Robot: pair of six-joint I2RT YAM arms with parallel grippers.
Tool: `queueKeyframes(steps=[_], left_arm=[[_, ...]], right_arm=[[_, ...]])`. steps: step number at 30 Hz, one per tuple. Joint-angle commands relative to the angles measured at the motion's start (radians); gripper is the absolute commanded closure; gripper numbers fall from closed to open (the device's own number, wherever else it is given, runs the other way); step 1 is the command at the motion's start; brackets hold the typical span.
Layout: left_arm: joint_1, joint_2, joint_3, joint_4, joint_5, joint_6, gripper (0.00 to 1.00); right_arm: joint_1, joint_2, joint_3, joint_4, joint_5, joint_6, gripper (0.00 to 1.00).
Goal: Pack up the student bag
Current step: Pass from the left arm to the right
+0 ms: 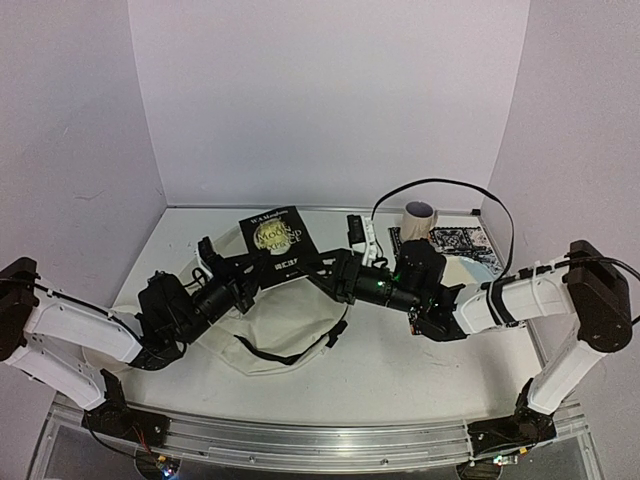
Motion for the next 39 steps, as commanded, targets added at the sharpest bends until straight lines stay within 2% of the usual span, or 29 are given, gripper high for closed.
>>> queueKeyframes(steps=[1,4,9,13,15,17,21,26,30,35,39], left_arm=[[0.004,0.016,0.01,0.047,0.02,-0.015,1.0],[0.003,0.021,0.004,0.046,0.028,-0.001,0.99],[0.003,0.012,-0.022,0.045,0.042,0.04,0.94],[0.003,0.009,-0.039,0.045,0.079,0.061,0.88],[0.003,0.007,-0.051,0.045,0.09,0.075,0.81],[0.003,-0.003,-0.066,0.045,0.093,0.118,0.72],[0.003,-0.051,-0.08,-0.011,0.102,0.269,0.48],[0.003,-0.102,0.031,-0.357,0.156,0.496,0.29],[0.003,-0.078,0.201,-0.658,0.216,0.673,0.14],[-0.006,0.009,0.354,-0.967,0.231,0.834,0.05],[-0.082,0.129,0.528,-1.248,0.107,0.975,0.01]], right_arm=[[0.004,-0.01,0.048,0.164,-0.005,-0.018,0.57],[0.004,-0.013,0.041,0.164,0.006,-0.025,0.79],[-0.001,-0.034,0.027,0.087,0.052,-0.068,1.0],[-0.005,-0.052,0.016,0.028,0.08,-0.101,1.0],[-0.011,-0.058,0.009,0.024,0.073,-0.102,1.0],[-0.017,-0.072,0.002,0.016,0.068,-0.104,1.0],[-0.039,-0.125,-0.031,-0.029,0.078,-0.115,1.0],[-0.091,-0.21,-0.091,-0.095,0.082,-0.128,1.0],[-0.139,-0.292,-0.147,-0.158,0.082,-0.134,1.0],[-0.196,-0.4,-0.202,-0.251,0.098,-0.15,1.0],[-0.219,-0.49,-0.242,-0.342,0.136,-0.167,1.0]])
